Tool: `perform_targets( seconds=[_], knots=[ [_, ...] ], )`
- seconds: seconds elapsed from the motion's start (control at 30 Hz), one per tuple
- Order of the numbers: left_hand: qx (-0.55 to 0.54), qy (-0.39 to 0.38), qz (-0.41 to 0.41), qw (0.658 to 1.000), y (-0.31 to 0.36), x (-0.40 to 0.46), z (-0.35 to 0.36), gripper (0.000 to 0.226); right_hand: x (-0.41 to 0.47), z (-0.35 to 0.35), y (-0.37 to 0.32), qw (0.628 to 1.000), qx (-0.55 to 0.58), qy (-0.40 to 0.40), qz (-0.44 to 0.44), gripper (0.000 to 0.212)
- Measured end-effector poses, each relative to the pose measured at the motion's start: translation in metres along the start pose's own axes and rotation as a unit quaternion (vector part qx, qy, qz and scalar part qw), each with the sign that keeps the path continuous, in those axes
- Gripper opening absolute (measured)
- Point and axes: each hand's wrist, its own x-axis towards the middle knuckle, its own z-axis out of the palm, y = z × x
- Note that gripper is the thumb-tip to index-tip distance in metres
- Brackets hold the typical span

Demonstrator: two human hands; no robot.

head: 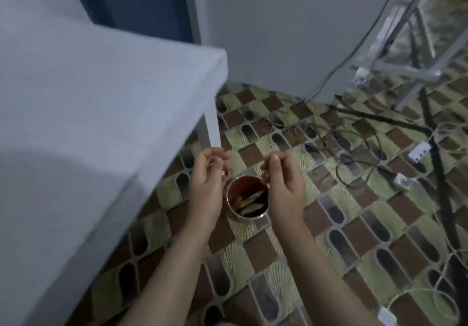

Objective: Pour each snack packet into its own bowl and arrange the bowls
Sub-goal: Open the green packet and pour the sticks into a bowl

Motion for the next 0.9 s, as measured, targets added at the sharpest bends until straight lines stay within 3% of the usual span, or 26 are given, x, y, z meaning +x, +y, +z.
perform_targets(
  seconds=[0.2,0.37,0.53,0.7,0.9],
  knots=[
    [-0.012,0.095,0.124,0.988,0.158,-0.058,-0.081,0.02,-0.054,0.046,-0.164,0.962,-0.026,-0.188,-0.198,0.018],
    [-0.013,0.223,0.2,0.954,0.213,-0.105,-0.178,0.016,-0.103,0.122,-0.23,0.92,-0.01,-0.285,-0.267,0.015],
    [0.012,0.383,0.215,0.898,0.22,-0.17,-0.299,0.021,-0.196,0.208,-0.257,0.876,0.049,-0.399,-0.267,0.011],
    [0.048,0.537,0.205,0.817,0.208,-0.246,-0.421,0.009,-0.308,0.293,-0.27,0.827,0.094,-0.495,-0.248,0.023],
    [0.169,0.615,0.106,0.763,0.212,-0.327,-0.562,0.018,-0.441,0.385,-0.287,0.79,0.126,-0.555,-0.23,0.031]
  ],
)
